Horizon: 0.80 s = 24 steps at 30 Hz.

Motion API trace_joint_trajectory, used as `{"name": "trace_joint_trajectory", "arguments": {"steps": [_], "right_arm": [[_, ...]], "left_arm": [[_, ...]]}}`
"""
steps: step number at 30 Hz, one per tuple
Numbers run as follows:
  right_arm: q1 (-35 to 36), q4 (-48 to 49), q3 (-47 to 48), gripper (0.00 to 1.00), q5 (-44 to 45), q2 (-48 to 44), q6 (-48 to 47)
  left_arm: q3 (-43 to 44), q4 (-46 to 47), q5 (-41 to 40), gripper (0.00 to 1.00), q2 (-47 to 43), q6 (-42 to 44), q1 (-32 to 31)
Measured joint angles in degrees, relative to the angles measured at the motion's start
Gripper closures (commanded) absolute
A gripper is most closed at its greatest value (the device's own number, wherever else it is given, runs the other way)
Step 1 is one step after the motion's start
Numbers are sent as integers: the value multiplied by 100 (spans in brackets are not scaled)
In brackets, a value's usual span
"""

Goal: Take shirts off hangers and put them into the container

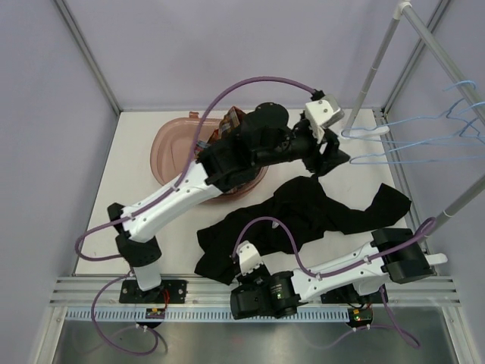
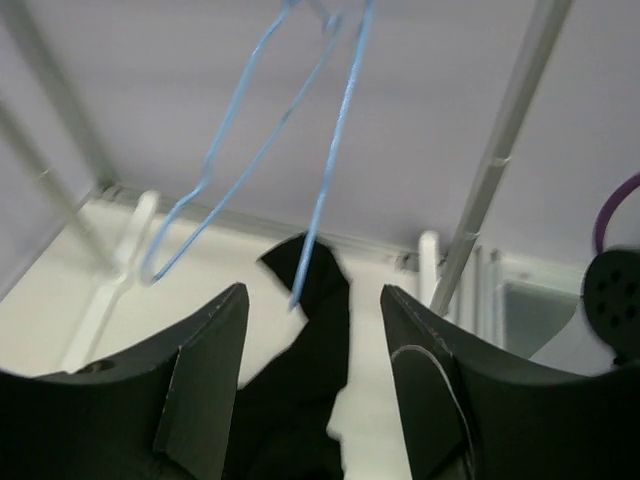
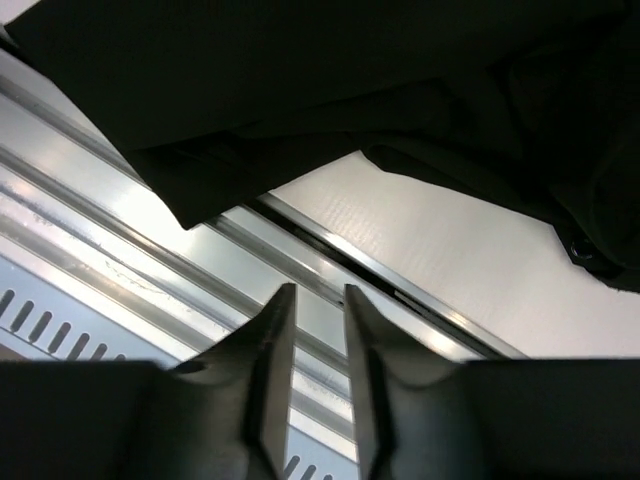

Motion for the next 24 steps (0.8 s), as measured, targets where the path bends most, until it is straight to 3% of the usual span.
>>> {"name": "trace_joint_trajectory", "arguments": {"steps": [4,10,14,19,24], "right_arm": [[7,-245,-98,33,153,-367,192],[17,-999,-221,16,538,-1257,654],[24,-1631,-157,12,857,-1934,857],[24,-2133,162,11,1115,-2376,881],[24,-2594,649,10,1311,-2424,868]], "left_arm": [[-293,-1276,-1060,32,-960,321,83],[-2481,-2035,-2553,27,-3930,-72,369],[-4068,-2245,-3051,27,-5567,-632,378],[-6352,-2085,-2887,27,-6428,-1305,393],[-7735,-1580,-2072,27,-6111,-1794,391]]}}
